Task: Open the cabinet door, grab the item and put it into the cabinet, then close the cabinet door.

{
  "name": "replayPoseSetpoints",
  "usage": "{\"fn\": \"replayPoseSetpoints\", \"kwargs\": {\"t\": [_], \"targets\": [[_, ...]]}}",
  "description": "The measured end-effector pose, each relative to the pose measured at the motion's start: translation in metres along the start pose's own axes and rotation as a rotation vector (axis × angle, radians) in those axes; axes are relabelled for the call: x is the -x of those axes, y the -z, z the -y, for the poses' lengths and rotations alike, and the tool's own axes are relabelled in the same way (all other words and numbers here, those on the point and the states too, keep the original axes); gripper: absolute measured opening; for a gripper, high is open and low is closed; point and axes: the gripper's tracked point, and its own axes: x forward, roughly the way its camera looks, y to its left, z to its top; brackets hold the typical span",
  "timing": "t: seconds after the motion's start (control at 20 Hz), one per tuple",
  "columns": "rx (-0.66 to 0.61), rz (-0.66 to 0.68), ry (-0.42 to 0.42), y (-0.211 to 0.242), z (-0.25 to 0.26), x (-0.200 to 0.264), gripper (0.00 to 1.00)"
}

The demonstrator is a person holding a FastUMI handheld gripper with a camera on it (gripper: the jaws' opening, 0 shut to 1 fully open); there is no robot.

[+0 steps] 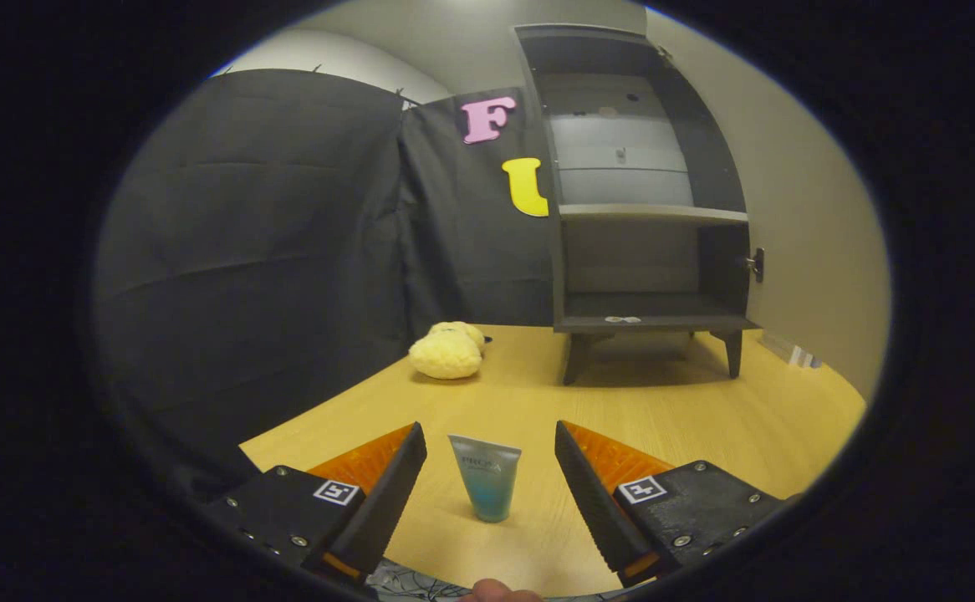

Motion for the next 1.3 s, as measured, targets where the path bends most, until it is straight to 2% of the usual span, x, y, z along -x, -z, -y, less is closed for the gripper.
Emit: {"fn": "replayPoseSetpoints", "kwargs": {"t": [0.1,0.35,0.45,0.55,0.6,0.9,1.3], "targets": [[-0.039,-0.036,0.058,0.024,-0.003,-0.015,0.96],[-0.012,-0.081,0.1,0.06,-0.017,-0.041,0.95],[0.009,-0.09,0.104,0.068,-0.018,-0.046,0.84],[0.029,-0.099,0.079,0.076,-0.022,-0.052,0.65],[0.039,-0.089,0.071,0.071,-0.022,-0.05,0.5],[0.055,-0.089,0.028,0.056,-0.013,-0.047,0.48],[0.098,-0.008,0.045,-0.048,0.036,-0.038,0.48]]}}
